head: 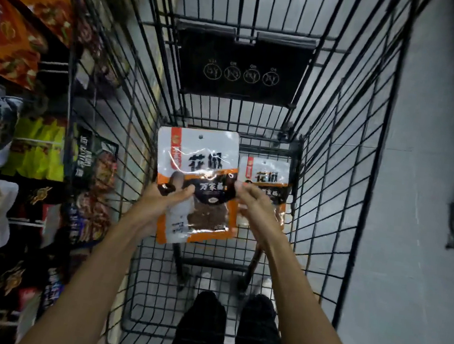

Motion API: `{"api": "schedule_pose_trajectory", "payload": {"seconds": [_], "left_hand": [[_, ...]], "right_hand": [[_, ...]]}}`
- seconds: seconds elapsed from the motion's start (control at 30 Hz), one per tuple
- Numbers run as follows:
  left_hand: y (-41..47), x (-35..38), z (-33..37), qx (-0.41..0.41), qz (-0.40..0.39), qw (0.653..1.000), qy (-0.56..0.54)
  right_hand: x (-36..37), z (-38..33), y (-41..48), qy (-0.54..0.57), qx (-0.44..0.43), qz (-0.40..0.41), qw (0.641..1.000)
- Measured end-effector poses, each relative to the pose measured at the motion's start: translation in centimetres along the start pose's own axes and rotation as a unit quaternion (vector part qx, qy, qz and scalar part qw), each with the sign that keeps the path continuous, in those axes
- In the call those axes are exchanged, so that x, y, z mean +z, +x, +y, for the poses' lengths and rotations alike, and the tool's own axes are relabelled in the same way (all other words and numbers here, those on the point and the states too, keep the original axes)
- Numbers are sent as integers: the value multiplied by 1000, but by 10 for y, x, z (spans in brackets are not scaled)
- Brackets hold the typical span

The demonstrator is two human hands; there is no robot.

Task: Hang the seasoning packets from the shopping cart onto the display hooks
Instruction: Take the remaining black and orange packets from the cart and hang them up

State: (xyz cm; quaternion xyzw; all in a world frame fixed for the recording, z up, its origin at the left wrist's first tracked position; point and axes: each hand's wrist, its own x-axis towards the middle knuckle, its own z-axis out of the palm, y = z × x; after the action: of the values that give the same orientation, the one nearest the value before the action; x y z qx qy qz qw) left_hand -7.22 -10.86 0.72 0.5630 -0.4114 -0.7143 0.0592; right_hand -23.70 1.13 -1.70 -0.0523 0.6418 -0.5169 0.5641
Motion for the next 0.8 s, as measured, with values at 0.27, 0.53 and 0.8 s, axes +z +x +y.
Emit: {"api": "schedule_pose_trajectory", "payload": {"seconds": [0.27,0.53,0.8], "left_hand": [[39,-18,-31,-63,83,994,44],[52,-25,-53,-76,106,991,14],[51,-27,-44,-70,127,989,-1]], "right_hand": [[-56,63,83,-370,93,293,877],[-37,88,100,-441,93,380,808],[-29,85,92,-244,121,415,868]]}}
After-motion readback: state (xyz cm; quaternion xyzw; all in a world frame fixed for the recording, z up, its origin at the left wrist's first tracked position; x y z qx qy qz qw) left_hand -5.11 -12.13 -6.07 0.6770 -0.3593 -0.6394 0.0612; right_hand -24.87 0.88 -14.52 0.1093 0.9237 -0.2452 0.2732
